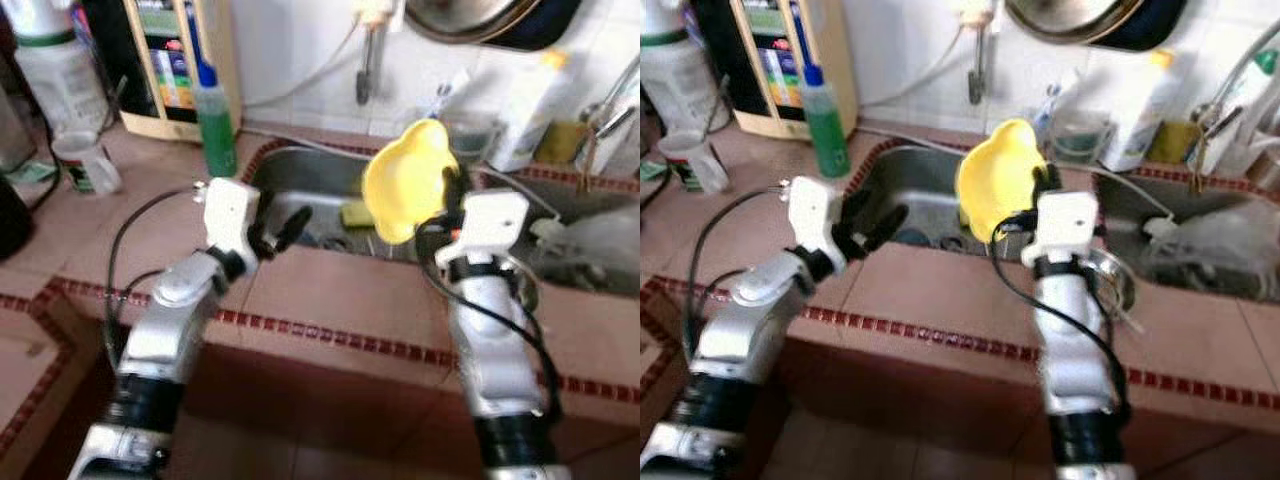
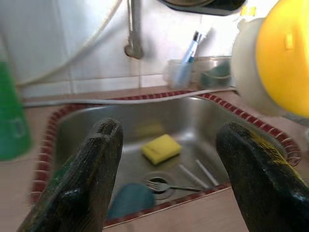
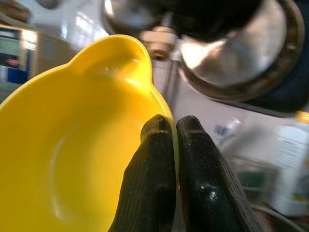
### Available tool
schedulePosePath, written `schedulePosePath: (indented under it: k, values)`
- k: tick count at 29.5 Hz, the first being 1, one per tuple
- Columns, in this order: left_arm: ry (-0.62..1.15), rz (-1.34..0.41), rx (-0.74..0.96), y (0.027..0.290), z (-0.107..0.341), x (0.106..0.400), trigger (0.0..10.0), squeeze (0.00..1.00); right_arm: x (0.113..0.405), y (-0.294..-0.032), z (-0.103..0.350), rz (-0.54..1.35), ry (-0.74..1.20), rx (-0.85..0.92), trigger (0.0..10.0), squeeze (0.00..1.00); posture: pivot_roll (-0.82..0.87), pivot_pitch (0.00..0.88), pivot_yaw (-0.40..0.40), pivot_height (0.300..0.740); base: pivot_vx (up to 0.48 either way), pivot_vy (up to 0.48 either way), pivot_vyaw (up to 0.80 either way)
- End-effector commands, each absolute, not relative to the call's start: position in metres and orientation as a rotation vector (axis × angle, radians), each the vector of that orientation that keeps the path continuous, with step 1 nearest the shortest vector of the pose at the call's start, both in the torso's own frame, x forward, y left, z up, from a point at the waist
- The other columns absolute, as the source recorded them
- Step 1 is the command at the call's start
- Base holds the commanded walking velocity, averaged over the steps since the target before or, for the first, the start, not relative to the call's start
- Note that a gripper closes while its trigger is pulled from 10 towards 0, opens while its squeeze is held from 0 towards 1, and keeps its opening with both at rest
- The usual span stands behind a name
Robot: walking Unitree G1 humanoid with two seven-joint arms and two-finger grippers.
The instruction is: Kitchen organization
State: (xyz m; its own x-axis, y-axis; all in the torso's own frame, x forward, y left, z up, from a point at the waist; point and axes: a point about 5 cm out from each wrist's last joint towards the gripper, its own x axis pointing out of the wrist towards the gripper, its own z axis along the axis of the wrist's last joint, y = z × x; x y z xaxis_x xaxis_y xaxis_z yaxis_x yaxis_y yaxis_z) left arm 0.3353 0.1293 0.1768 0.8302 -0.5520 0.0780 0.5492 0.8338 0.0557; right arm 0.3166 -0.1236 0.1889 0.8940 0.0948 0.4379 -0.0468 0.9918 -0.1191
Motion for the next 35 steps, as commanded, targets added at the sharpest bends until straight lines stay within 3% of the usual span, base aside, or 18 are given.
schedulePosePath:
  k: [1, 12, 35]
  values:
    - [-0.094, -0.632, 0.066, 0.1205, 0.1760, 0.3344, 10.0, 0.00, 0.3167, -0.1322, 0.1942, 0.041, -0.482, -0.115, 10.0, 0.00, 0.05, 0.000, -0.001, 0.740, 0.000, 0.000, 0.00]
    - [-0.093, -0.713, 0.046, 0.1158, 0.1759, 0.3312, 10.0, 0.00, 0.3130, -0.1342, 0.1870, 0.017, -0.456, -0.118, 10.0, 0.00, 0.04, 0.000, 0.006, 0.740, 0.025, 0.000, 0.00]
    - [-0.084, -0.763, 0.041, 0.1123, 0.1755, 0.3287, 10.0, 0.00, 0.3123, -0.1351, 0.1849, 0.006, -0.445, -0.121, 10.0, 0.00, 0.03, 0.000, 0.008, 0.740, 0.413, 0.000, 0.00]
